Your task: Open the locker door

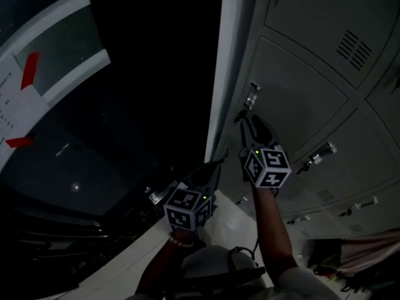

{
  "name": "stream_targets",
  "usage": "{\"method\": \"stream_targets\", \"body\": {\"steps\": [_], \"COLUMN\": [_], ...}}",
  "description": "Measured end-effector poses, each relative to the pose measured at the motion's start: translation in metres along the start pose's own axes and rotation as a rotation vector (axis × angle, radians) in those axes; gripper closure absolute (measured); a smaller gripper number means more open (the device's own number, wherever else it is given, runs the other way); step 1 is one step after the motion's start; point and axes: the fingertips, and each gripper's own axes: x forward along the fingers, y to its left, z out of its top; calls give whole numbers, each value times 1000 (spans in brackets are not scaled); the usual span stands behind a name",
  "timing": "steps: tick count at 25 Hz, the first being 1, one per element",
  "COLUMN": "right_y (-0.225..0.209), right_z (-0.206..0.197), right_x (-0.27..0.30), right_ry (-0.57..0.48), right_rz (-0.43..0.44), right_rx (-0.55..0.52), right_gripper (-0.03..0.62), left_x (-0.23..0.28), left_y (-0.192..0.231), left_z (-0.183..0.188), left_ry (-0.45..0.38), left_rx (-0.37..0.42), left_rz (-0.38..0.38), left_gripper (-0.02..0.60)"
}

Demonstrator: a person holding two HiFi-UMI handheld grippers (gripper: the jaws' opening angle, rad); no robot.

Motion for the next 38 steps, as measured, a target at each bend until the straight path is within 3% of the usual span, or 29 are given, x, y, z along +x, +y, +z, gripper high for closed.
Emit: {"method": "stream_targets", "body": {"steps": [2,5,12,18,25,38], "right_y": [-1,-3,-17,-25,-22,47], "right_z": [8,11,17,9,5,2], "right_x": [21,45,72,84,91,31], "right_ry": [-7,-4,-13,12,2,20], "right_rz": [-29,-84,-267,-318,-303,-114], "right_rx": [-19,-18,-4,7,17,-24], "right_gripper": [436,361,361,361,376,379], "left_x": [3,4,8,6,2,-7], "left_y": [6,17,41,52,64,43], "left_z": [1,0,3,-7,-9,-15], "left_ry": [10,36,38,69,82,54], "left_rx": [0,-2,2,-20,-23,-35], "left_rz": [-14,-32,-65,-73,-74,-50], "left_gripper": [589,589,589,589,589,589]}}
